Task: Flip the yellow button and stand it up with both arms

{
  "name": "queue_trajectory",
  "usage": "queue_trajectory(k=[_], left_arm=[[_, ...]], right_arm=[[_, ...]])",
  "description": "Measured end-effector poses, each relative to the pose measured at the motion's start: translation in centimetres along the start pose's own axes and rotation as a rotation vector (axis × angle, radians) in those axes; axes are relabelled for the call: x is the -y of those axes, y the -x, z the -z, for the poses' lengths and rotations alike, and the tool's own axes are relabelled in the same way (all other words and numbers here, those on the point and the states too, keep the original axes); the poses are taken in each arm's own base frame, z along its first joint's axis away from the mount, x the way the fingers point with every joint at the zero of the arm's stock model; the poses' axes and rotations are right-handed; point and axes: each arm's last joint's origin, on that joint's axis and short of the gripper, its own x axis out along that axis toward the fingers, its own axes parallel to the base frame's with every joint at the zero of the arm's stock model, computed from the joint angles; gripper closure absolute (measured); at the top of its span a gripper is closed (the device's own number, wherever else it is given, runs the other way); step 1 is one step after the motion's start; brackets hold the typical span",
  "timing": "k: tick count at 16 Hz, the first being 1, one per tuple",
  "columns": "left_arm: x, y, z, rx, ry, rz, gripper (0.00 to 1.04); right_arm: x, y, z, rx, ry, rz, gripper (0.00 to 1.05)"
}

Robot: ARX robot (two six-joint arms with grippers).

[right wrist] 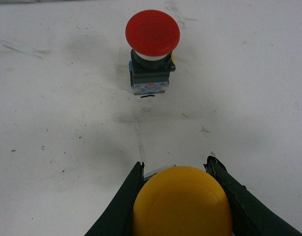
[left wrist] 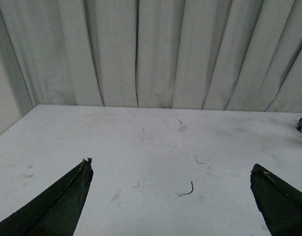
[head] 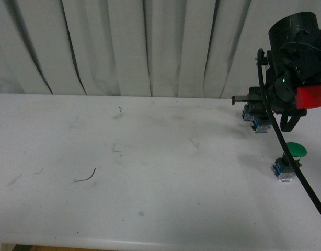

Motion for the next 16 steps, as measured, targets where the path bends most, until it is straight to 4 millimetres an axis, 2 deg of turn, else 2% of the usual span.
queue_trajectory(k=[2, 6, 14, 16], left_arm=[[0.0, 0.0, 0.0, 0.000, 0.000, 0.000, 0.07], [0.0, 0.0, 0.0, 0.000, 0.000, 0.000, 0.07], [0.0, 0.0, 0.0, 0.000, 0.000, 0.000, 0.07], [0.0, 0.0, 0.0, 0.000, 0.000, 0.000, 0.07]], right_arm=[[0.3, -0.6, 0.3, -0.011, -0.010, 0.009, 0.70], [2.5, -2.4, 1.0, -0.035, -0.049, 0.051, 0.70], [1.5, -2.4, 1.3, -0.037, -0.057, 0.024, 0.70], [0.5, -2.1, 1.3, -0.044, -0.057, 0.009, 0.70]])
